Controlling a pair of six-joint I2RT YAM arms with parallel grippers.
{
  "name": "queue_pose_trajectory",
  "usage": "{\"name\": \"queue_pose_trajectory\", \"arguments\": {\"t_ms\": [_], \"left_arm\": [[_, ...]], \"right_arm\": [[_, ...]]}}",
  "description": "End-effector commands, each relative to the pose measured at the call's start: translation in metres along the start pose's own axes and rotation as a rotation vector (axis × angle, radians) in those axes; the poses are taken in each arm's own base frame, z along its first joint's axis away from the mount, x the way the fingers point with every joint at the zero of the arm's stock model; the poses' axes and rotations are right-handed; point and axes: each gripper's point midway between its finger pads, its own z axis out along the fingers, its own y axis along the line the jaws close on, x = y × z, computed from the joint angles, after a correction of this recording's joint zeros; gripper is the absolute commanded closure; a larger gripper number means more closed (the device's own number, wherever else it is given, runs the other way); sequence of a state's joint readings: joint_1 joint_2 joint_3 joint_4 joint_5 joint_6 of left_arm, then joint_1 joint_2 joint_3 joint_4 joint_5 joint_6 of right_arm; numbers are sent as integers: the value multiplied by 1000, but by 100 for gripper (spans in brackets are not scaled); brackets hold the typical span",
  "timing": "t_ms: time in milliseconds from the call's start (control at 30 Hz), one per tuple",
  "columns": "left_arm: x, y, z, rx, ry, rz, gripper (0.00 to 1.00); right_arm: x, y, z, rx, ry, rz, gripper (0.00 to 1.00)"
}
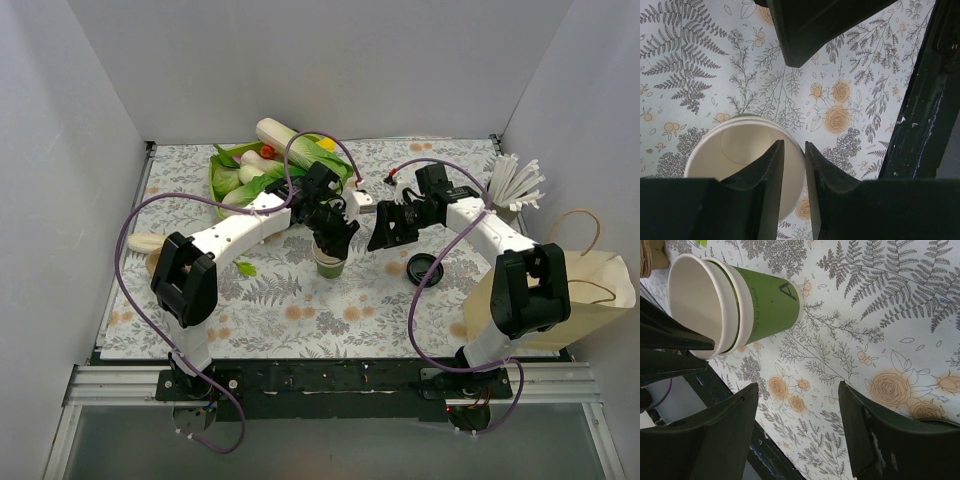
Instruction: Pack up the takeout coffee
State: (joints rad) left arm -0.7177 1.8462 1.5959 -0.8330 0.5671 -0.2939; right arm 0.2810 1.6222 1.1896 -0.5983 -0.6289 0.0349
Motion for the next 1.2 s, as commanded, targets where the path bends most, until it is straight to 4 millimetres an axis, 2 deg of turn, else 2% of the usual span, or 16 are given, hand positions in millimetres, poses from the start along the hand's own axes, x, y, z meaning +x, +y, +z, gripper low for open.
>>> {"name": "queue_pose_trajectory", "arguments": {"t_ms": [0, 300, 400, 867, 1000, 1167], "left_arm": [[-3, 3, 0, -32, -4, -7, 78], [2, 5, 3, -31, 25, -28, 85], [2, 6, 2, -40, 27, -36, 100], [-23, 8, -15, -110, -55, -109, 100], [-24, 9, -18, -123, -75, -171, 100], [-19, 12, -21, -146, -84, -250, 100]], "right_arm": [[-7, 13, -3, -33, -35, -29, 27], [-10, 40, 12, -116, -5, -94, 25], [-11, 40, 16, -120, 3, -94, 25], [-24, 50, 23, -196, -7, -68, 25], [-31, 55, 24, -236, -10, -42, 25], [-34, 51, 31, -230, -2, -6, 25]]}}
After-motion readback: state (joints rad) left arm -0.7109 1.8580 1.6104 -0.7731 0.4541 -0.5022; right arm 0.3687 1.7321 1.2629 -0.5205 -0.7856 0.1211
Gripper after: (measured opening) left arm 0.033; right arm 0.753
